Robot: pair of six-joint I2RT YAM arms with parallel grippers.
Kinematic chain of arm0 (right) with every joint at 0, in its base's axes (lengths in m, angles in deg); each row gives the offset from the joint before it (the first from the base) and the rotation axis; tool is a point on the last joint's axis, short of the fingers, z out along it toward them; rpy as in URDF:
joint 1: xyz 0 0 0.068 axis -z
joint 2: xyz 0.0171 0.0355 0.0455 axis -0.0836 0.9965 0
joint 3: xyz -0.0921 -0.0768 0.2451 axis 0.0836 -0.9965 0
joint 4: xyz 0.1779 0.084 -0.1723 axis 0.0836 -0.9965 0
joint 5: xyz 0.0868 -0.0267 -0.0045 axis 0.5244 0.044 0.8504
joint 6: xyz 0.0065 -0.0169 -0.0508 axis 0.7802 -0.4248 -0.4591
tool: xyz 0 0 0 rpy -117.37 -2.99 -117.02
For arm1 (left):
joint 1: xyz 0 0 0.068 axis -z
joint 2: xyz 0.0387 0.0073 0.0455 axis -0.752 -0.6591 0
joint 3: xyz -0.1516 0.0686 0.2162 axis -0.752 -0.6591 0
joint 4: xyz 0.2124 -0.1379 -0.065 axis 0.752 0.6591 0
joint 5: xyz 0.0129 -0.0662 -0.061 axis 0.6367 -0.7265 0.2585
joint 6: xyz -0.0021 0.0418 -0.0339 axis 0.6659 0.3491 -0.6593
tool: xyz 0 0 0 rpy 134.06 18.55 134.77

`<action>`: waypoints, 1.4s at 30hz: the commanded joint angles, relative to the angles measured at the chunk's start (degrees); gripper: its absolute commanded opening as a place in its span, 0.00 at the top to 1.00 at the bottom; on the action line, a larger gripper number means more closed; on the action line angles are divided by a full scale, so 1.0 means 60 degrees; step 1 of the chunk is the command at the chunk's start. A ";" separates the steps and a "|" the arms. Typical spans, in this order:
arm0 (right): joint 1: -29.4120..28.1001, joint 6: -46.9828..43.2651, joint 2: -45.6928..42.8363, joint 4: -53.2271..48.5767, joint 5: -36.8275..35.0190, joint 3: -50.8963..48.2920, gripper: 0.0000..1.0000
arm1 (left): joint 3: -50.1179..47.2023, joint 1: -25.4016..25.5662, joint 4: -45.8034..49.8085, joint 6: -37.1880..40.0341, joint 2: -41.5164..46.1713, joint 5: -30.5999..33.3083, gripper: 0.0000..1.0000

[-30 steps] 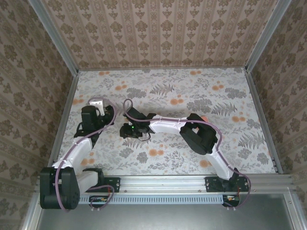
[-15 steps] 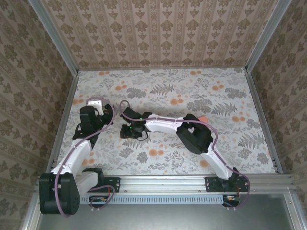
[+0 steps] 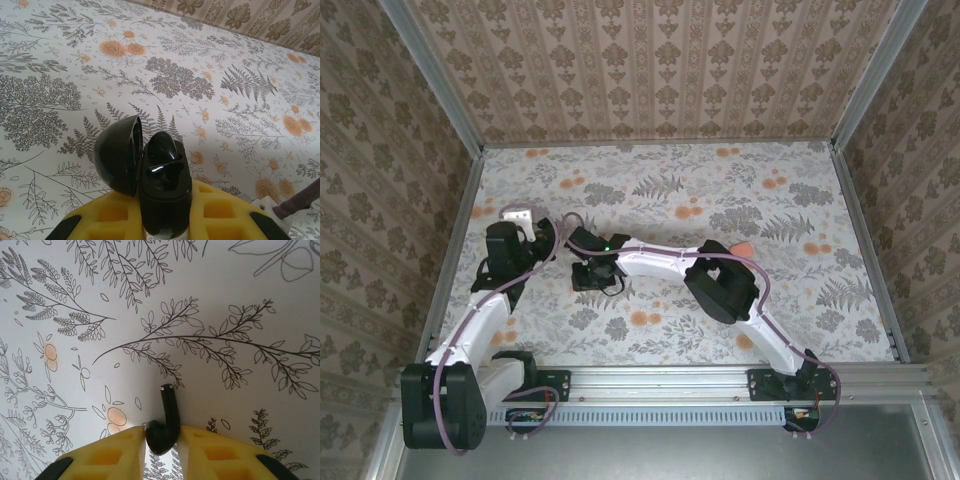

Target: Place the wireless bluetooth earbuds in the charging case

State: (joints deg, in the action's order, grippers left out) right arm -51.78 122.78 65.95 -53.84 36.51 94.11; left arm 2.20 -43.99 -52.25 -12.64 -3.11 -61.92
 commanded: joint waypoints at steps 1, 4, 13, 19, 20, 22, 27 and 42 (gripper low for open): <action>0.0042 -0.0224 0.0307 -0.0864 -0.0831 -0.0191 0.77 | 0.0052 -0.0065 0.0018 0.0122 0.0174 0.0091 0.89; 0.0212 -0.0263 -0.0065 -0.0815 -0.1060 -0.0601 0.77 | 0.0053 -0.0047 -0.0001 0.0119 0.0144 0.0077 0.89; 0.0731 -0.0438 -0.1231 -0.0547 -0.1307 -0.1933 0.77 | 0.0056 -0.0009 -0.0004 0.0129 0.0046 0.0051 0.89; 0.0908 -0.0752 -0.1903 -0.0399 -0.0874 -0.2788 0.77 | 0.0056 -0.0006 0.0017 0.0159 -0.0016 0.0007 0.89; 0.0928 -0.0824 -0.2022 -0.0469 -0.0846 -0.2938 0.77 | 0.0056 -0.0018 0.0030 0.0163 -0.0024 -0.0010 0.89; 0.0955 -0.0996 -0.2305 -0.0510 -0.0798 -0.3324 0.77 | 0.0055 0.0002 0.0016 0.0158 -0.0045 -0.0039 0.89; 0.1145 -0.1557 -0.3001 -0.0366 -0.0202 -0.4420 0.77 | 0.0085 -0.0005 -0.0027 0.0136 -0.0104 -0.0128 0.89; 0.1616 -0.5929 -0.3684 -0.2758 0.0575 -0.4870 0.75 | 0.0159 -0.0005 -0.0006 0.0115 -0.0165 -0.0275 0.89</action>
State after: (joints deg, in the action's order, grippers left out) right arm -42.97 93.95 45.45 -62.65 39.42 65.35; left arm 2.20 -43.99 -52.10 -12.64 -4.18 -62.62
